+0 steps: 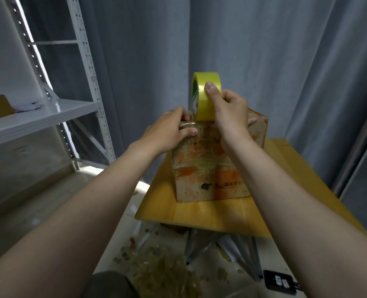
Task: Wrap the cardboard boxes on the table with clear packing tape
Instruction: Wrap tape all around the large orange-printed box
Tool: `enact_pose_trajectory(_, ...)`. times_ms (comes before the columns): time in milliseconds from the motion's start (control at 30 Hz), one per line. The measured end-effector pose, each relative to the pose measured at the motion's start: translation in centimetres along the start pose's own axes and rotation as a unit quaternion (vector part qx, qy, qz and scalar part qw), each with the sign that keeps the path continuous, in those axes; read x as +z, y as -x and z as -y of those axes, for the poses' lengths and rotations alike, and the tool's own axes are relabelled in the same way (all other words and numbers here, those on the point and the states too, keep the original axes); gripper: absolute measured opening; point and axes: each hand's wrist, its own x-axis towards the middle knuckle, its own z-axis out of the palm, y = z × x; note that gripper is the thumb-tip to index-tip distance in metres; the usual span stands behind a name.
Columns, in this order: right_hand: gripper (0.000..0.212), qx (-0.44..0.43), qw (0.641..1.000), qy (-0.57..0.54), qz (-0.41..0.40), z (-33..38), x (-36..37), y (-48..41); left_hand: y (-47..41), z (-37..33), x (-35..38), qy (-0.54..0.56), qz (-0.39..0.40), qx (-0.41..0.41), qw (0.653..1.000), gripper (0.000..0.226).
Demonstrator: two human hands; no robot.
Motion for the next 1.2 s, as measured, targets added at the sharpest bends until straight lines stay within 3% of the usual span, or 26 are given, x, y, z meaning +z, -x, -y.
enact_pose_trajectory(200, 0.053, -0.018, 0.998, -0.062, -0.012, 1.0, -0.7, 1.1, 0.3, -0.9, 0.1, -0.021, -0.002, 0.007, 1.000, 0.030)
enact_pose_trajectory(467, 0.057, -0.029, 0.999, -0.021, -0.036, 2.6, -0.6, 2.3, 0.1, -0.6, -0.2, 0.001, 0.002, 0.000, 1.000, 0.032)
enact_pose_trajectory(567, 0.071, -0.014, 0.999, -0.028, -0.016, 1.4, -0.8, 3.7, -0.7, 0.0, 0.4, 0.014, -0.013, -0.002, 1.000, 0.030)
enact_pose_trajectory(767, 0.039, -0.048, 0.997, -0.060, 0.025, 1.0, -2.9, 5.3, -1.2, 0.4, 0.4, 0.028, 0.017, 0.009, 0.999, 0.022)
enact_pose_trajectory(1200, 0.053, 0.067, 0.995, -0.069, 0.032, -2.4, -4.7, 9.4, -0.9, 0.0, 0.1, 0.044, 0.006, -0.013, 0.999, 0.021)
